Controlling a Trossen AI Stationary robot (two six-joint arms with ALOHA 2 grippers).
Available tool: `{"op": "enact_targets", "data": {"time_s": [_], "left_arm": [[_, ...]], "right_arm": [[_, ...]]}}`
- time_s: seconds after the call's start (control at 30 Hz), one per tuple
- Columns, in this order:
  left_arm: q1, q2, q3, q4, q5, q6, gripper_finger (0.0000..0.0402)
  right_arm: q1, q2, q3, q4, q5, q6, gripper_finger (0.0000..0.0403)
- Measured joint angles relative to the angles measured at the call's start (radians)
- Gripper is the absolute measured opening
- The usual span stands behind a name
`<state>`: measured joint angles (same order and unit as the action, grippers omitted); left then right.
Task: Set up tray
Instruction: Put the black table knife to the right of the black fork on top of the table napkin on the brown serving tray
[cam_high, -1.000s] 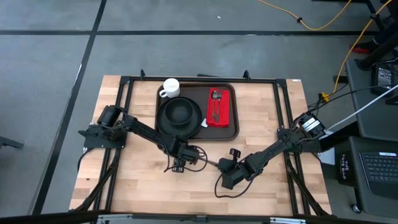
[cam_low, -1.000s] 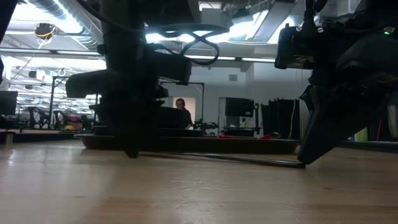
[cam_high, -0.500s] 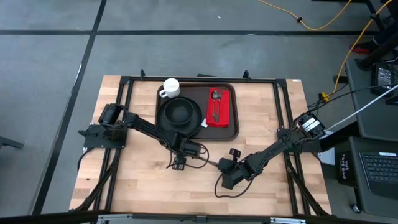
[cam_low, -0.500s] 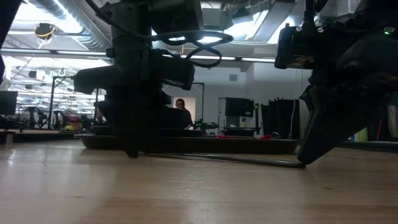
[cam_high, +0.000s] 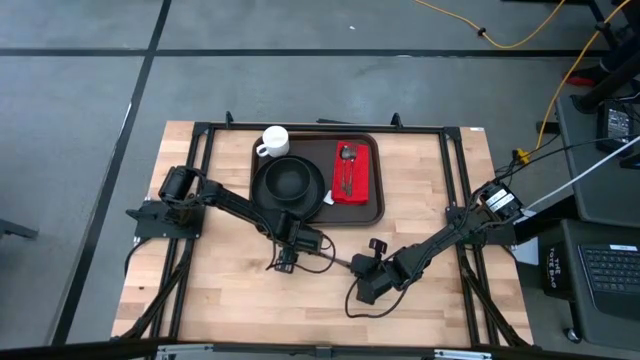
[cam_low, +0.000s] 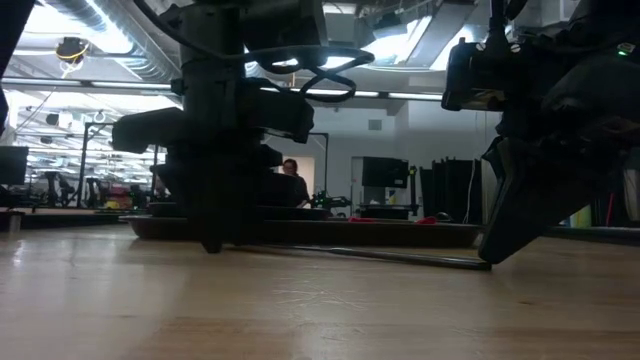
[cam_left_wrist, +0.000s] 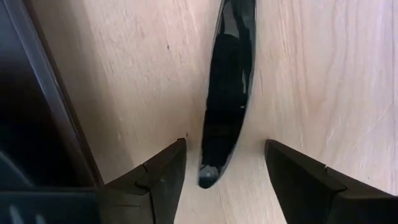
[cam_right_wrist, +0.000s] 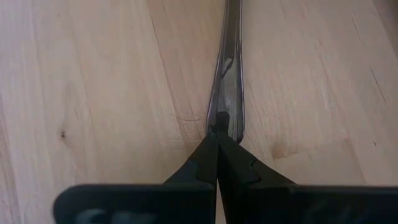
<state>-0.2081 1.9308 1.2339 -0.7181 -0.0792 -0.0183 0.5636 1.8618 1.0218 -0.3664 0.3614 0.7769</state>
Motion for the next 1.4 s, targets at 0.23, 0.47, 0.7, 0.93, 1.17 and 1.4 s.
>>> {"op": "enact_targets", "data": {"time_s": [0.23,0.47,0.7,0.93,1.17,1.4], "left_arm": [[0.0,0.0,0.0,-0.003,-0.001,0.006,0.016],[0.0,0.0,0.0,-0.002,-0.006,0.006,0.0122],[0.0,0.001,0.0,-0.002,-0.007,0.007,0.0093],[0.0,0.001,0.0,-0.002,-0.006,0.047,0.0072],[0.0,0.001,0.0,-0.002,-0.006,0.051,0.0069],[0.0,-0.001,0.0,-0.002,-0.006,0.051,0.0068]], "right_arm": [[0.0,0.0,0.0,-0.001,0.0,0.0,0.0005],[0.0,0.0,0.0,-0.001,0.0,0.0,0.0005],[0.0,0.0,0.0,-0.001,0.0,0.0,0.0005],[0.0,0.0,0.0,-0.002,0.0,0.0,0.0005],[0.0,0.0,0.0,-0.002,0.0,-0.003,0.0005],[0.0,0.0,0.0,-0.002,0.0,-0.003,0.0005]]}}
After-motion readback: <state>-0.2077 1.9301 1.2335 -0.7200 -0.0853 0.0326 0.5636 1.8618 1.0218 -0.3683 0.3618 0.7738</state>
